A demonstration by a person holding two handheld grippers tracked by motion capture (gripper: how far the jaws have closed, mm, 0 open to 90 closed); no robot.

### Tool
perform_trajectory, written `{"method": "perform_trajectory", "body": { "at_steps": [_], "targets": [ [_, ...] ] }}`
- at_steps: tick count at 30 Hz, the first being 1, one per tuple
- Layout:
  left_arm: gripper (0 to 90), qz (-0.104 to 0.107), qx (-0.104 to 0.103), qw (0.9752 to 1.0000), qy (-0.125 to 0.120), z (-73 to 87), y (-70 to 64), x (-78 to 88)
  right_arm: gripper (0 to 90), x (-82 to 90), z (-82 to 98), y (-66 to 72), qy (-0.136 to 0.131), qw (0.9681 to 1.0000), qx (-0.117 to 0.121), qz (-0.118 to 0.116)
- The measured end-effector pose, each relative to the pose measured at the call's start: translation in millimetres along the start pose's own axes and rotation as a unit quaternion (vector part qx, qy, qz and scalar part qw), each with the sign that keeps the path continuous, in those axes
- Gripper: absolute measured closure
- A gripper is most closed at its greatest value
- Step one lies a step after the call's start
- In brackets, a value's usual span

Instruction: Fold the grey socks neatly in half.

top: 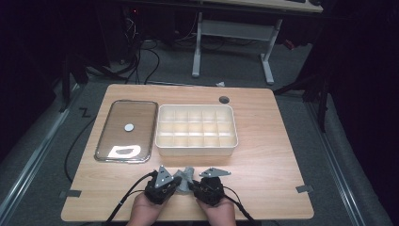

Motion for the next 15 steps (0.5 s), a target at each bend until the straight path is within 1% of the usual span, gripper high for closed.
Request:
{"method": "perform_trajectory", "body": {
  "at_steps": [1,2,3,5,7,9,10,11,12,13,14,15],
  "targets": [
    [89.2,0.0,-0.001,1.0,0.0,-0.1,-0.2,-0.1,81.9,4.2,-2.7,4.5,-0.011,0.9999,0.013,-0.001],
    [89.9,0.0,-0.002,1.0,0.0,-0.2,-0.4,-0.4,82.0,6.6,-4.0,8.3,-0.015,0.9997,0.018,-0.003],
    [90.0,0.002,-0.003,1.0,-0.001,-0.3,-0.8,-0.5,82.0,9.2,-5.5,14.0,-0.019,0.9994,0.03,-0.007],
    [90.0,0.004,-0.004,1.0,0.0,-0.3,-1.0,-0.5,81.9,10.5,-6.7,24.7,-0.018,0.998,0.06,0.0],
    [90.0,0.006,-0.002,1.0,0.0,-0.2,-0.6,-0.6,81.5,7.4,-6.3,31.0,-0.01,0.9971,0.076,-0.003],
    [90.0,0.005,-0.002,1.0,0.0,-0.3,-0.7,-0.8,79.6,6.1,-7.4,27.9,0.001,0.9978,0.066,-0.007],
    [90.0,0.005,-0.002,1.0,0.0,-0.3,-0.7,-0.9,74.5,7.9,-9.0,25.3,0.001,0.9982,0.059,-0.008],
    [90.0,0.004,-0.002,1.0,0.0,-0.3,-0.8,-0.9,71.6,11.7,-10.7,23.4,-0.005,0.9985,0.053,-0.012],
    [90.0,0.004,-0.003,1.0,0.0,-0.3,-1.0,-0.8,69.0,15.2,-12.3,21.7,-0.012,0.9983,0.055,-0.015],
    [90.0,0.003,-0.004,1.0,0.0,-0.4,-1.0,-0.9,64.9,22.1,-15.0,18.5,-0.029,0.998,0.055,-0.01],
    [90.0,0.003,-0.003,1.0,0.0,-0.4,-1.0,-0.9,63.7,27.2,-16.9,14.6,-0.041,0.9978,0.052,0.0],
    [90.0,0.003,-0.003,1.0,0.0,-0.4,-1.1,-0.9,62.3,30.4,-17.8,11.3,-0.048,0.9978,0.046,0.003]
  ]
}}
Point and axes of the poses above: each handheld gripper's, and its own axes: x roughly backward along the jaws, z roughly out of its underside, y roughly to its left, the point moved 6 cm from there along -x, roughly forward along the jaws, and after that the axes turned 13 degrees about -x, right-handed, at the moved point
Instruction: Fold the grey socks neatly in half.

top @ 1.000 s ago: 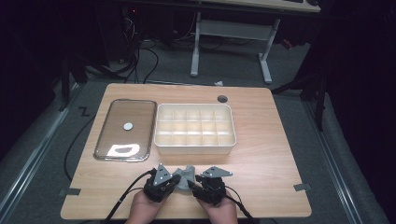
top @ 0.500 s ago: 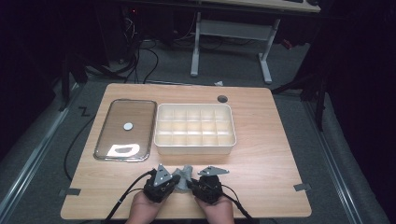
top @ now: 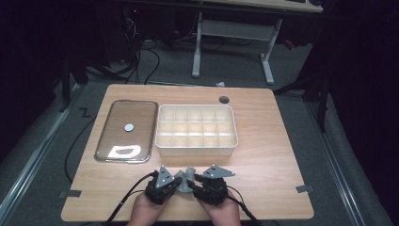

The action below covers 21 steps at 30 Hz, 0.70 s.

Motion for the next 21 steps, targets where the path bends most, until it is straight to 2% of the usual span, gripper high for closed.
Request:
{"method": "perform_trajectory", "body": {
  "at_steps": [1,3,5,7,10,14,18,21],
  "targets": [
    [90.0,0.0,0.0,1.0,0.0,0.0,-0.1,0.0,62.4,2.6,-0.6,-7.0,-0.009,0.9999,-0.007,0.008],
    [90.0,0.0,0.0,1.0,0.0,0.0,0.0,0.0,66.6,0.0,3.5,-18.6,0.001,0.9994,-0.012,0.031],
    [89.9,0.0,0.0,1.0,0.0,0.0,0.0,0.1,79.9,-5.4,10.8,-26.1,0.01,0.9985,0.0,0.054],
    [89.7,0.0,-0.002,1.0,0.0,0.0,-0.2,0.2,85.9,-10.8,17.7,-27.0,0.015,0.9982,0.005,0.058],
    [88.7,0.001,-0.003,1.0,0.0,-0.2,-0.6,0.3,87.7,-19.2,24.1,-16.4,0.025,0.9986,0.016,0.044],
    [88.5,-0.005,-0.009,0.9999,0.001,-0.5,-1.6,0.2,87.0,-24.0,17.2,-2.1,0.016,0.999,0.027,0.033],
    [88.5,-0.008,-0.012,0.9999,0.002,-0.5,-1.8,0.3,81.7,-29.4,12.4,6.8,0.025,0.9983,0.041,0.034],
    [88.5,-0.006,-0.009,0.9999,0.002,-0.4,-1.5,0.3,81.2,-29.9,10.2,10.4,0.027,0.9974,0.047,0.046]
  ]
}}
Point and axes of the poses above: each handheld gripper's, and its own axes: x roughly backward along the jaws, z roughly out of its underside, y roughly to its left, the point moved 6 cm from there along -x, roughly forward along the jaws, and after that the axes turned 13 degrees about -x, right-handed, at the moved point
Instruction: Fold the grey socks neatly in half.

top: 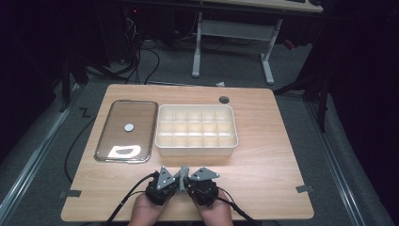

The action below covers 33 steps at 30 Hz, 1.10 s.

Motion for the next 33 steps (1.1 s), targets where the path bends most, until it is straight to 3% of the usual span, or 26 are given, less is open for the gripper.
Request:
{"method": "perform_trajectory", "body": {
  "at_steps": [2,7,15,23,33],
  "targets": [
    [88.1,-0.001,-0.001,1.0,-0.001,-0.1,-0.1,0.0,86.5,0.8,-0.2,0.7,-0.002,1.0,-0.003,0.004],
    [87.5,-0.002,-0.004,1.0,-0.001,-0.1,-0.4,0.1,88.4,6.8,-4.3,5.2,-0.028,0.9996,0.006,-0.007],
    [85.1,0.012,0.01,0.9999,-0.006,0.1,1.5,0.5,84.3,7.0,-6.0,0.6,-0.019,0.9998,-0.003,-0.008],
    [82.9,0.016,0.006,0.9998,-0.007,-0.3,0.6,0.2,89.9,11.4,-4.7,1.6,-0.031,0.9995,0.006,-0.009],
    [75.3,-0.007,-0.017,0.9998,-0.006,-2.0,-2.4,0.2,89.8,7.5,-0.4,-0.6,-0.032,0.9994,-0.002,-0.011]
  ]
}}
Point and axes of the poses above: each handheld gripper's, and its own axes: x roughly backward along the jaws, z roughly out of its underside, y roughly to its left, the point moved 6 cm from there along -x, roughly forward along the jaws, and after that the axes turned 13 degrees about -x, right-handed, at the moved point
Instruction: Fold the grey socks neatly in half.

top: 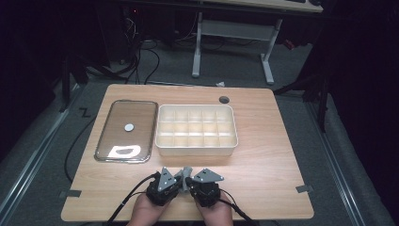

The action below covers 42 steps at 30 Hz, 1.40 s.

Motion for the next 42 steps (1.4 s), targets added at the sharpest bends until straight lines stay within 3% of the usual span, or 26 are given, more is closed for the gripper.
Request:
{"method": "perform_trajectory", "body": {
  "at_steps": [2,4,5,7,11,13,15,16,18,23,29,38,42],
  "targets": [
    [69.9,0.005,0.017,0.9998,-0.011,0.7,2.8,2.3,89.9,0.2,-1.1,-0.2,0.0,1.0,0.002,0.002],
    [63.7,0.026,0.044,0.9985,-0.021,1.0,7.7,5.5,89.8,1.1,-2.8,-2.1,-0.002,1.0,-0.003,0.004],
    [62.3,0.035,0.06,0.9972,-0.03,-0.1,11.0,8.8,89.8,1.5,-3.4,-3.3,-0.003,1.0,-0.003,0.004],
    [63.8,0.037,0.07,0.9954,-0.053,-4.1,15.9,16.7,89.7,1.8,-3.5,-5.0,-0.003,1.0,-0.003,0.004],
    [75.4,-0.004,0.084,0.9933,-0.079,-8.8,29.6,33.7,89.7,0.3,-0.9,-8.4,-0.001,1.0,-0.006,0.004],
    [78.5,-0.016,0.088,0.9937,-0.067,-3.8,38.9,38.1,89.6,-0.2,-0.4,-8.9,-0.002,1.0,-0.006,0.003],
    [79.8,-0.024,0.092,0.9947,-0.04,5.6,46.1,36.9,89.5,-0.1,0.3,-8.6,-0.002,1.0,-0.007,0.002],
    [79.9,-0.022,0.096,0.9951,-0.007,15.1,49.5,32.0,89.5,-0.1,0.6,-8.7,-0.002,1.0,-0.007,0.002],
    [82.2,-0.016,0.101,0.9945,0.021,22.7,48.1,26.9,89.5,-0.1,1.7,-9.4,0.001,1.0,-0.009,0.004],
    [84.1,0.008,0.082,0.9961,0.033,20.2,31.0,16.2,89.5,-0.9,4.1,-9.8,0.006,0.9999,-0.01,0.007],
    [84.2,0.031,0.067,0.997,0.026,13.1,15.0,10.4,89.5,-2.1,2.5,-11.0,0.008,0.9998,-0.016,0.009],
    [84.7,0.054,0.038,0.9976,0.02,-0.5,-3.3,-1.2,89.5,2.1,-1.4,-16.0,0.012,0.9995,-0.006,0.027],
    [86.6,0.07,0.025,0.997,0.018,-8.3,-10.2,-9.0,89.5,5.9,0.5,-20.2,0.013,0.9991,-0.012,0.038]
  ]
}}
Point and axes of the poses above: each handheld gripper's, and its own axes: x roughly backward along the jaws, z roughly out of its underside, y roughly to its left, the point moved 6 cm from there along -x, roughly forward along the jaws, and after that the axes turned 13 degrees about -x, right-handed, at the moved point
